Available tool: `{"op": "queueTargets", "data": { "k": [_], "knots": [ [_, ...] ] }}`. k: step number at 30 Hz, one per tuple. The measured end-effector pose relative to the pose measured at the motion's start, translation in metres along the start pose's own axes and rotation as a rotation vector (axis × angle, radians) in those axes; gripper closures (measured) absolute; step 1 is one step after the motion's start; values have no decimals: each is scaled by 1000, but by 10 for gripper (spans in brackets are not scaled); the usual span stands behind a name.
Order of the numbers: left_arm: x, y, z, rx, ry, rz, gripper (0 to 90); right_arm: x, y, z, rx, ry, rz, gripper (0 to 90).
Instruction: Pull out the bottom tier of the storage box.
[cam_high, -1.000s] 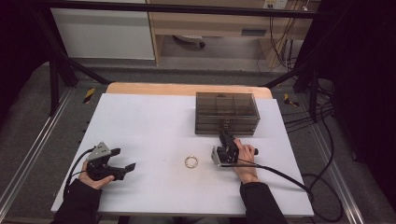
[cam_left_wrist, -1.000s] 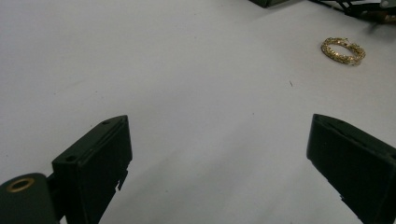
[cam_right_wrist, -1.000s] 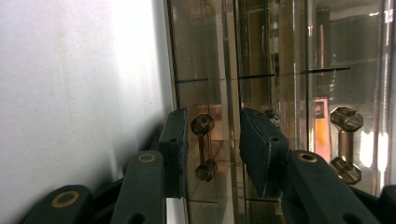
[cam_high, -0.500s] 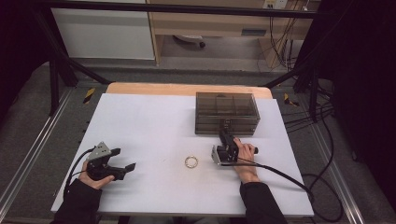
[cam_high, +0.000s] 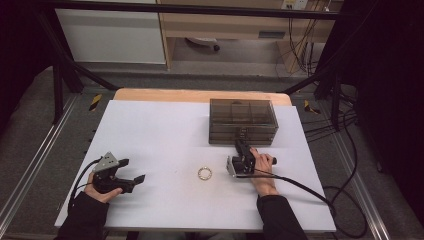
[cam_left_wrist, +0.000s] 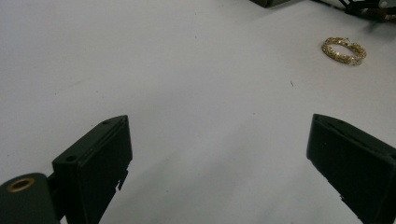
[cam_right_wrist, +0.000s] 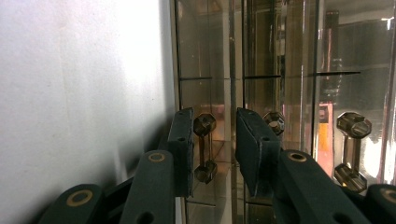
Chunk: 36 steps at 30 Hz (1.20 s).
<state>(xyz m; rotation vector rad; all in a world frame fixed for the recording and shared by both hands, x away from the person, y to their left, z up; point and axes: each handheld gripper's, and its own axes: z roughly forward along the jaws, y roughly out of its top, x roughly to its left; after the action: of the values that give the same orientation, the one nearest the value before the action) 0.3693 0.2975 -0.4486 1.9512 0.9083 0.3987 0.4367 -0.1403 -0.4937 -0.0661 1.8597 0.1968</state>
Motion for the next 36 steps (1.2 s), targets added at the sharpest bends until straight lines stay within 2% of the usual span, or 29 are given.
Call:
{"op": "queueTargets", "data": {
  "k": [23, 36],
  "knots": [
    [0, 0, 0, 1, 0, -3, 67, 2, 2, -7, 1, 6, 4, 685],
    [0, 0, -1, 2, 2, -3, 65, 2, 3, -13, 3, 16, -11, 686]
  ]
}}
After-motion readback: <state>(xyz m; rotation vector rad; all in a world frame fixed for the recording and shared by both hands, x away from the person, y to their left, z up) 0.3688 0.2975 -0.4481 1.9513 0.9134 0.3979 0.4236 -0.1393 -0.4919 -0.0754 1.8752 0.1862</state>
